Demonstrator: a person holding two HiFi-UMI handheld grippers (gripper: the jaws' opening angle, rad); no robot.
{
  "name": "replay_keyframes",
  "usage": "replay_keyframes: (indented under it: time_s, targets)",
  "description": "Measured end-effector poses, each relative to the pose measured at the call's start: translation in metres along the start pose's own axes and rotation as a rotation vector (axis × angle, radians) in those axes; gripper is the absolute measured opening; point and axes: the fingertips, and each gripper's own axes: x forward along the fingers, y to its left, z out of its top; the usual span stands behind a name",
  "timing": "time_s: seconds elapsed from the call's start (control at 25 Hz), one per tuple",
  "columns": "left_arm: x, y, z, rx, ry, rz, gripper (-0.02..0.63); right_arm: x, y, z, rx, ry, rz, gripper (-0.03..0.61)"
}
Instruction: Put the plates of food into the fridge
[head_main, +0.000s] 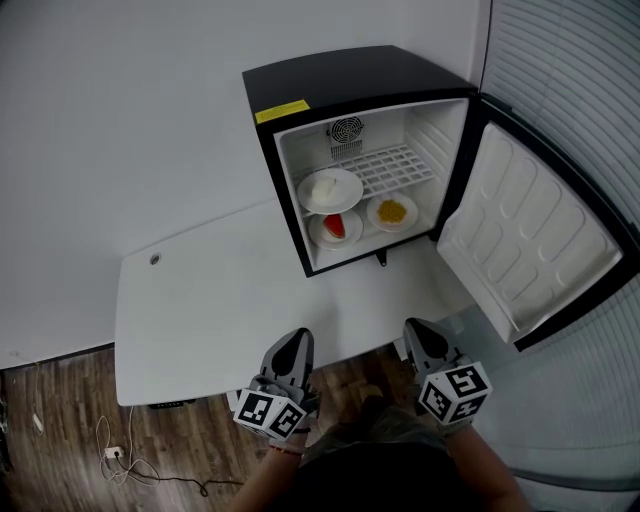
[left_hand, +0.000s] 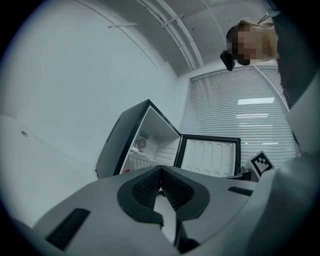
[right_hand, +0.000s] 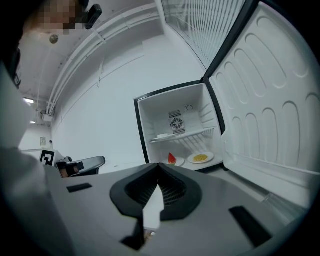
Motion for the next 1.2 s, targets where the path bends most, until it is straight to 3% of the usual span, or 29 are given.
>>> replay_keyframes:
  time_s: [1.2]
  targets:
    - [0.021,0.008,-0.007,-0.02,0.012,-0.001,0.006,0.003,-0.006,0.015,-0.092,-0.036,-0.026,0.006]
